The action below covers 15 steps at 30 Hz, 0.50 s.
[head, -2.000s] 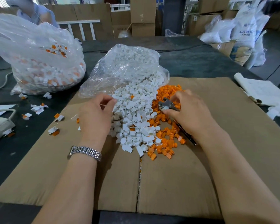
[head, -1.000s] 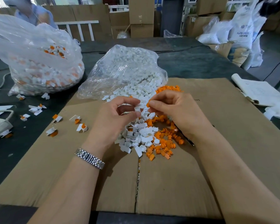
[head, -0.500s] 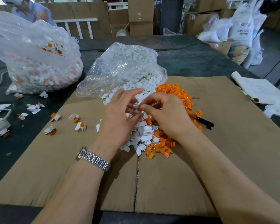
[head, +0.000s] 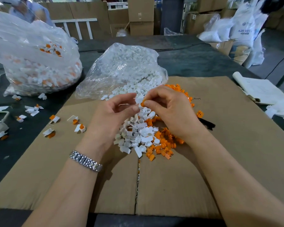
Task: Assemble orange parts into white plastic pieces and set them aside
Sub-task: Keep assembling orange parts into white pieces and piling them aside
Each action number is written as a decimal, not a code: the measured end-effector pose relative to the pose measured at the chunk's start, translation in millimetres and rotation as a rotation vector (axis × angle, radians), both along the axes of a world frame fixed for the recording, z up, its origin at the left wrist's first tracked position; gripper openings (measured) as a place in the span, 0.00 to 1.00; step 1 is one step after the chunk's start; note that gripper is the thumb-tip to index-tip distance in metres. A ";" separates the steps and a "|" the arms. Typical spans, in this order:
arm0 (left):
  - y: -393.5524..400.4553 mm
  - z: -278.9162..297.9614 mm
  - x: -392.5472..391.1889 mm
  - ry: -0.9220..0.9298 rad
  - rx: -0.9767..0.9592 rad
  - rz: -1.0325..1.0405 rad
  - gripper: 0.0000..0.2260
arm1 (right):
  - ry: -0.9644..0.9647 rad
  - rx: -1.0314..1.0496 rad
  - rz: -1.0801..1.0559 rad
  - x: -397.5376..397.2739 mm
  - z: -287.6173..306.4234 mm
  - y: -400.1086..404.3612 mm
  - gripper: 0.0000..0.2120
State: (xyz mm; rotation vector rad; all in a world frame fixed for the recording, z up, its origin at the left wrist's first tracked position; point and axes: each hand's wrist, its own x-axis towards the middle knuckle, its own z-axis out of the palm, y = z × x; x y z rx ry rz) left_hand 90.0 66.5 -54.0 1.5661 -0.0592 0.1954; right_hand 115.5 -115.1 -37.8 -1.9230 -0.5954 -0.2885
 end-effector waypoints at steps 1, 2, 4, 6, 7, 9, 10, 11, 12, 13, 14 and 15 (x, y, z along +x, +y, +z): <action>1.7 0.3 0.0 0.044 -0.069 -0.079 0.15 | -0.021 -0.007 0.014 0.4 0.3 -1.2 0.02; 2.6 0.3 -0.3 0.085 -0.152 -0.159 0.12 | -0.040 -0.021 0.027 0.8 0.5 -2.6 0.02; 3.8 0.1 -0.8 0.135 -0.257 -0.248 0.09 | -0.073 -0.060 0.045 1.0 1.5 -5.2 0.02; 4.5 0.4 -0.8 0.136 -0.274 -0.250 0.09 | -0.104 -0.096 0.036 0.3 2.3 -5.8 0.01; 4.6 0.0 -0.6 0.124 -0.274 -0.235 0.11 | -0.119 -0.110 0.015 -0.4 2.2 -5.3 0.01; 3.5 -0.9 -0.7 0.075 -0.236 -0.171 0.13 | -0.139 -0.125 -0.040 -2.8 1.7 -3.5 0.02; 1.8 -1.2 -1.0 0.036 -0.178 -0.124 0.12 | -0.131 -0.126 -0.063 -4.3 1.2 -1.7 0.02; -0.2 -1.7 -1.4 -0.007 -0.103 -0.078 0.11 | -0.105 -0.122 -0.078 -5.8 0.0 0.8 0.03; -2.8 -1.8 -2.1 -0.043 -0.042 -0.045 0.10 | -0.059 -0.107 -0.088 -7.3 -1.3 3.8 0.04; -4.9 -1.7 -3.3 -0.068 -0.010 -0.026 0.10 | 0.001 -0.077 -0.097 -8.3 -2.4 6.6 0.04; -6.6 -1.0 -4.6 -0.082 -0.001 -0.016 0.10 | 0.065 -0.034 -0.105 -8.7 -3.0 9.1 0.04; -7.2 -0.5 -5.4 -0.088 -0.003 -0.008 0.11 | 0.119 0.010 -0.110 -8.9 -2.8 10.3 0.04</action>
